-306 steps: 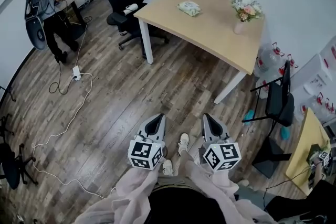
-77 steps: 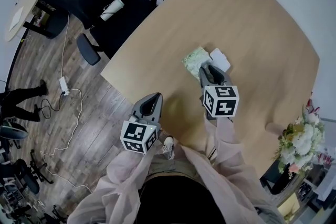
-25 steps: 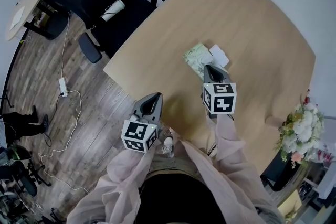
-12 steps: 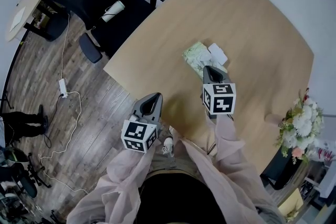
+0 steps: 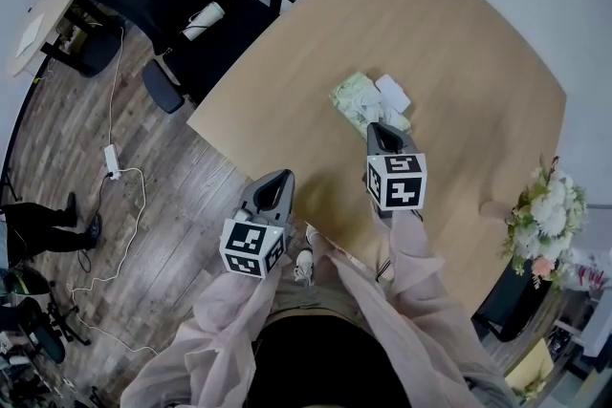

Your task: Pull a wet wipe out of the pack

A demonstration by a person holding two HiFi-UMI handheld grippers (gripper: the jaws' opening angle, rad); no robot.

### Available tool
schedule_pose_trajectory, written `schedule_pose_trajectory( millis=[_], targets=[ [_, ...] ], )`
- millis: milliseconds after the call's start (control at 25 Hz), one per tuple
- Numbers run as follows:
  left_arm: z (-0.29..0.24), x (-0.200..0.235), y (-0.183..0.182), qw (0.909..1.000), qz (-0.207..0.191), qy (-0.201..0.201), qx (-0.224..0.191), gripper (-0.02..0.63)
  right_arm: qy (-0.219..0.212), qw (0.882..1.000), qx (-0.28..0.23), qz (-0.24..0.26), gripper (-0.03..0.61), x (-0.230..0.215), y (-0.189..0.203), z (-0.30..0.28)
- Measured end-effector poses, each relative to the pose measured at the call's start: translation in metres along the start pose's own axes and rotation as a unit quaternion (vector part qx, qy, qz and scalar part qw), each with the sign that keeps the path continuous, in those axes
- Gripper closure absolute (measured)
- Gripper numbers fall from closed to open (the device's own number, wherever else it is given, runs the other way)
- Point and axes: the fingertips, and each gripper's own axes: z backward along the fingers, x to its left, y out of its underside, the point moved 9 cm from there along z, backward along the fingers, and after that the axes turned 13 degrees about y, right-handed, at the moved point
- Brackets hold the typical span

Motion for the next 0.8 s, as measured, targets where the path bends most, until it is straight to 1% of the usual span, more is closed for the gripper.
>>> schedule_pose_trajectory(
  millis=[800],
  targets=[
    [0.024, -0.021, 0.011, 1.0000, -0.007, -0.002, -0.004, 0.603, 0.000, 1.000, -0.003, -0.003, 0.565, 0.006, 0.020, 0.030]
  ],
)
